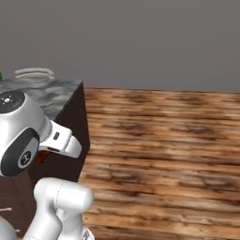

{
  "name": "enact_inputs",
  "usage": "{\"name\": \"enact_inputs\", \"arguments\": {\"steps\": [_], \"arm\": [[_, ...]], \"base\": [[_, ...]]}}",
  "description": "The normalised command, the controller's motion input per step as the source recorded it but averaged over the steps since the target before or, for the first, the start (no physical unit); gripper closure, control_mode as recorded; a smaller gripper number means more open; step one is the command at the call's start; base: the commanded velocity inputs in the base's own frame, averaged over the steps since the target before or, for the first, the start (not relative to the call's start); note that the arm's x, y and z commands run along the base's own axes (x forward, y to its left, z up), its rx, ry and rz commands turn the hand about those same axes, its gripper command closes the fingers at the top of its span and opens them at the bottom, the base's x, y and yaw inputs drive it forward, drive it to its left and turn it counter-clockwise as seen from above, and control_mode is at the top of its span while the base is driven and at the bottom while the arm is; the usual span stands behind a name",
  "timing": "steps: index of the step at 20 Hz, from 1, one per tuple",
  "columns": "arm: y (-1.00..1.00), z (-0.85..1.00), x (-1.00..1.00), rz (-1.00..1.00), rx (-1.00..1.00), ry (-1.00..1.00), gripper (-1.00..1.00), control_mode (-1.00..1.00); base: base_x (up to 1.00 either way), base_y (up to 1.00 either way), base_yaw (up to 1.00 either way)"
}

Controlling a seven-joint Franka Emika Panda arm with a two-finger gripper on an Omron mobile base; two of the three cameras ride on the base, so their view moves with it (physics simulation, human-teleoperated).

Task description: Gather the broccoli and squash from the fridge and place them on a tray on the dining counter. Then gather the chicken drumsticks from the fridge and place them on the other tray.

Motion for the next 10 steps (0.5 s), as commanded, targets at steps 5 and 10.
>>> {"name": "enact_inputs", "arguments": {"steps": [5, 10], "arm": [[0.0, 0.0, 0.0, 0.0, 0.0, 0.0, 1.0, 1.0], [0.0, 0.0, 0.0, 0.0, 0.0, 0.0, 1.0, 1.0]], "base": [[0.73, -0.83, 0.19], [0.88, -0.56, 0.29]]}}
